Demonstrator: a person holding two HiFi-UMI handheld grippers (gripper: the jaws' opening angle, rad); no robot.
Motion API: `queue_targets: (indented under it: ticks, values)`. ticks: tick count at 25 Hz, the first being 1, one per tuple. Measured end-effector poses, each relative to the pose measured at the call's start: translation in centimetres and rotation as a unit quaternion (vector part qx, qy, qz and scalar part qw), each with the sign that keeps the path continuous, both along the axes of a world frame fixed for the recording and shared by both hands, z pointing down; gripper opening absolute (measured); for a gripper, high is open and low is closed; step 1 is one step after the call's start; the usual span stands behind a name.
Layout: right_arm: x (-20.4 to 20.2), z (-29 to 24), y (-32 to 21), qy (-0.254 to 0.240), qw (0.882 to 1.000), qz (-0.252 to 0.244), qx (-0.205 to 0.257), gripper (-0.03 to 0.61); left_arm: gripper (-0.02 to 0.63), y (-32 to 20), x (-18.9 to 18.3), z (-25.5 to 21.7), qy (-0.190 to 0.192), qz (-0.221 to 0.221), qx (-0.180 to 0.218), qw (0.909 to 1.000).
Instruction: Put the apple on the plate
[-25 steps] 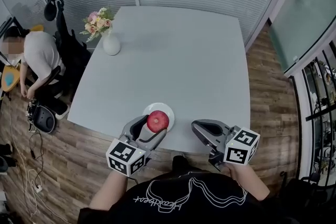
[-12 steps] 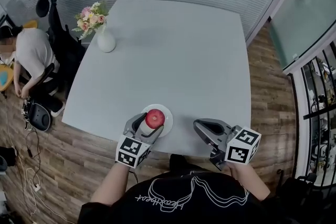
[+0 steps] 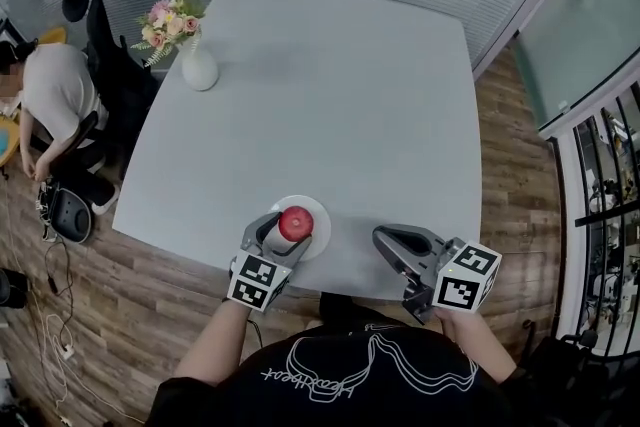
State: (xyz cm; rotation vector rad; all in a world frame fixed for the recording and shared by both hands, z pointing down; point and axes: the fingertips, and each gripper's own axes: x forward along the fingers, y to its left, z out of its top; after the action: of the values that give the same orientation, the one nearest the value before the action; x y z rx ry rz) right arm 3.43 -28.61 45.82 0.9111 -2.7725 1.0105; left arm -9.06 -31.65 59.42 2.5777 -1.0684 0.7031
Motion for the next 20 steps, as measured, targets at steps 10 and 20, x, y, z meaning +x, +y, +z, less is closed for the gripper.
queue_targets:
  ticks: [10,20]
  values:
    - [0.3,1.0,0.1,0.002,1.0,0.004,-0.017,0.009,0.305,0.1,0.0,2.4,-0.017,0.006,0.004,0.9998]
    - [0.4,1.4,0.5,-0.003,1.0,0.009,-0.028,0.009,0.305,0.0,-0.1,2.5,0.002,0.001,0.009,1.0]
